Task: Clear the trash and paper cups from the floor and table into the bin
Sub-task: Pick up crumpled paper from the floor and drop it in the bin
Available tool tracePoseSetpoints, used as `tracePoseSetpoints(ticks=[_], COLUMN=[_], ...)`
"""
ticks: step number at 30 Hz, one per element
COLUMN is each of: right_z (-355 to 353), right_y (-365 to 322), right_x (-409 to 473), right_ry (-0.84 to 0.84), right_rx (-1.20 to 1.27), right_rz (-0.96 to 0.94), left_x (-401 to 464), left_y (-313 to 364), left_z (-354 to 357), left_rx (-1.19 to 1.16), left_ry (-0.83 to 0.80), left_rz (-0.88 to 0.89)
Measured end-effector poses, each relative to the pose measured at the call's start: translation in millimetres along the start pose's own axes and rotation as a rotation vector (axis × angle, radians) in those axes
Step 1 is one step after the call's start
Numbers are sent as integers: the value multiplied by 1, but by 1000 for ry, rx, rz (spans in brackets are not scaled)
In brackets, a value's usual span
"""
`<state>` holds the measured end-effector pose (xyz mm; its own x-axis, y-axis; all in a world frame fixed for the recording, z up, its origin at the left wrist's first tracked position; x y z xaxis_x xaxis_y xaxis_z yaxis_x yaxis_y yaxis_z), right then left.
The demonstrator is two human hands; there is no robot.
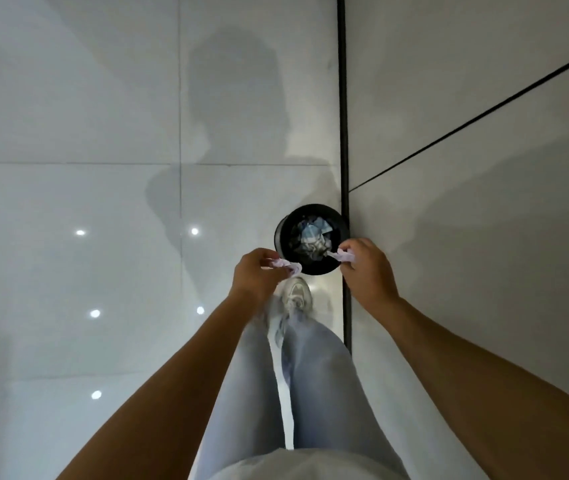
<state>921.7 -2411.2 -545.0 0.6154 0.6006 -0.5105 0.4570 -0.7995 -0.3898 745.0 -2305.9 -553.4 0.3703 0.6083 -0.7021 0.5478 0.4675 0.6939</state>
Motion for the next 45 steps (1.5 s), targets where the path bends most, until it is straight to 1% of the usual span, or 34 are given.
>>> tracePoseSetpoints(ticks=[6,10,12,15,18,20,23,27,29,31,35,38,40,42,45], right_z=[56,100,112,119,116,113,110,108,107,104,95,86,76,66,50], right_y=[24,48,59,71,79,83,91,98,98,93,62,29,2,-26,-72], right_x=[84,117,127,132,129,126,126,126,121,115,102,89,79,67,45], right_ry=[-81,-244,-267,-261,-225,-203,-158,-106,-110,-106,-103,-139,-153,-173,-213], right_rx=[-19,-70,-63,6,88,176,276,319,320,334,343,325,296,254,183], right_rz=[69,111,139,182,183,208,263,306,315,322,270,240,186,132,25], left_x=[80,120,134,148,162,174,189,197,194,187,163,137,114,88,39], left_y=[-24,-45,-54,-64,-67,-69,-72,-78,-78,-74,-53,-31,-16,-3,6], left_z=[23,37,46,59,76,89,108,120,115,105,74,42,14,-17,-64], left_rx=[108,145,183,224,247,314,426,580,555,501,348,256,199,150,45], left_ry=[-3,-6,-28,-42,-48,-75,-155,-288,-279,-226,-130,-97,-55,10,134], left_rz=[-52,-79,-83,-89,-97,-75,-38,-14,-38,-48,-24,-15,-5,10,-11])
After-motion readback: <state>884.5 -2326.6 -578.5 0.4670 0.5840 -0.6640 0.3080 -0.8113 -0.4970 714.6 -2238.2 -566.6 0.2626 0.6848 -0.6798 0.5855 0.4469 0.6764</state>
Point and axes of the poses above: each hand's wrist, its own x-axis towards the middle knuckle, its own z-axis out of the palm, y = z × x, the point moved 5 cm from there along x, towards the middle knuckle, and after that the axes turned 9 degrees about z, right-handed, at the moved point
